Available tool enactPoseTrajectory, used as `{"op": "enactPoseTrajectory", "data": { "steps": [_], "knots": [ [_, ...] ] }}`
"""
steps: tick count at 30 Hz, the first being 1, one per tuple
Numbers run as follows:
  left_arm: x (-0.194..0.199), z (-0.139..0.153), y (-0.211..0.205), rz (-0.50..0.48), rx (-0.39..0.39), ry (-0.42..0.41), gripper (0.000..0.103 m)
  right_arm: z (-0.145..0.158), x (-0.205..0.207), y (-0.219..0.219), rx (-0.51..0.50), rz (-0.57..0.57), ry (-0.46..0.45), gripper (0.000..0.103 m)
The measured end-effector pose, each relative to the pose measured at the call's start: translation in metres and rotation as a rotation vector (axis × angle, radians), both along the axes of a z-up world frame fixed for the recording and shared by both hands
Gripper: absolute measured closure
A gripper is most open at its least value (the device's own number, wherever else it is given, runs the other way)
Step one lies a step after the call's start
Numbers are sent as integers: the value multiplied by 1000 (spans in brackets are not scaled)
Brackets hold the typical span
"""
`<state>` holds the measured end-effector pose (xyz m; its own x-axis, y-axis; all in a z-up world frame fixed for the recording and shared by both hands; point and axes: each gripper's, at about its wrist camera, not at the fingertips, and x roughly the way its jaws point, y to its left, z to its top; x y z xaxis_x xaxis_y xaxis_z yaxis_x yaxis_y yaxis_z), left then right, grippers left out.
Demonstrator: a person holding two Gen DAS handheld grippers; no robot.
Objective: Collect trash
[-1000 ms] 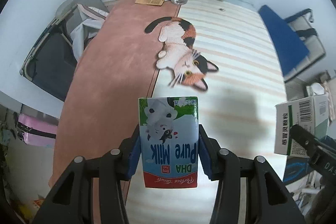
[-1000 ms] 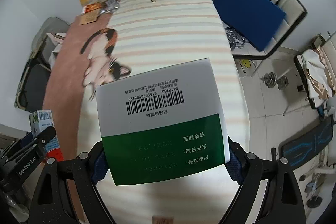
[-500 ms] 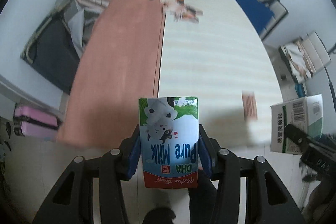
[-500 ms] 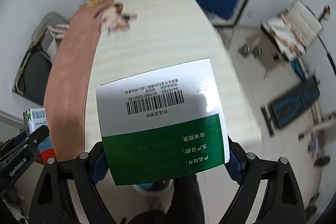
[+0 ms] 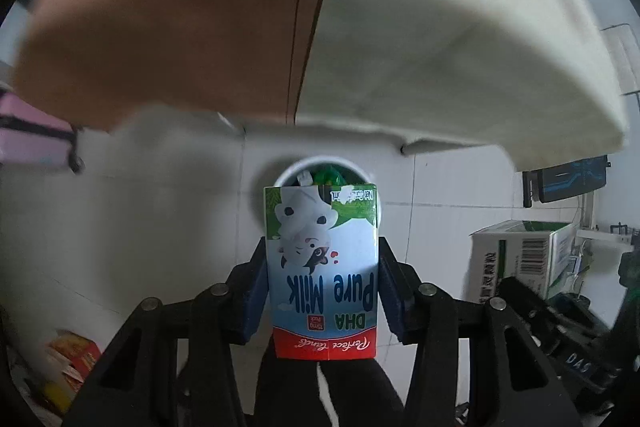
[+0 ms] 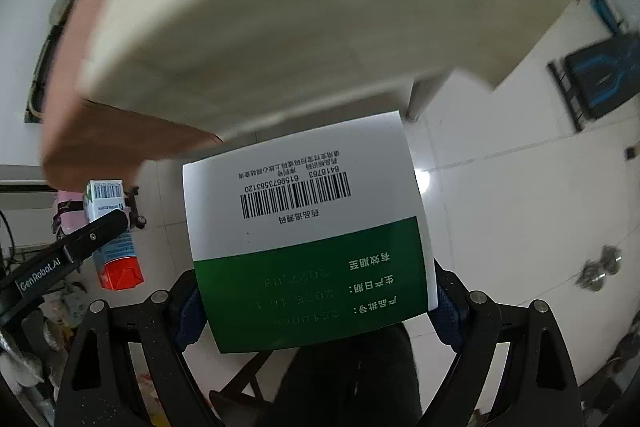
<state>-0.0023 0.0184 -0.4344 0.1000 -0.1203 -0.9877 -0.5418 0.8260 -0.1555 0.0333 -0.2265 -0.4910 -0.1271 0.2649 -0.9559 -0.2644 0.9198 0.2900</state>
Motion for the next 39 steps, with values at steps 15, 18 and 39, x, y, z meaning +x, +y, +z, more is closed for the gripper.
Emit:
{"op": "enactPoseTrajectory", "data": {
  "steps": [15,18,39],
  "knots": [
    [19,-243,13,-21,-47,59,5,-288,-12,21,61,38,189,0],
    [6,-244,14,-27,31,48,5,-293,-10,26,22,66,154,0],
    [-59,-40,-23,-85,189,29,4,-38,-36,0,-181,112,-103,0]
  ]
}}
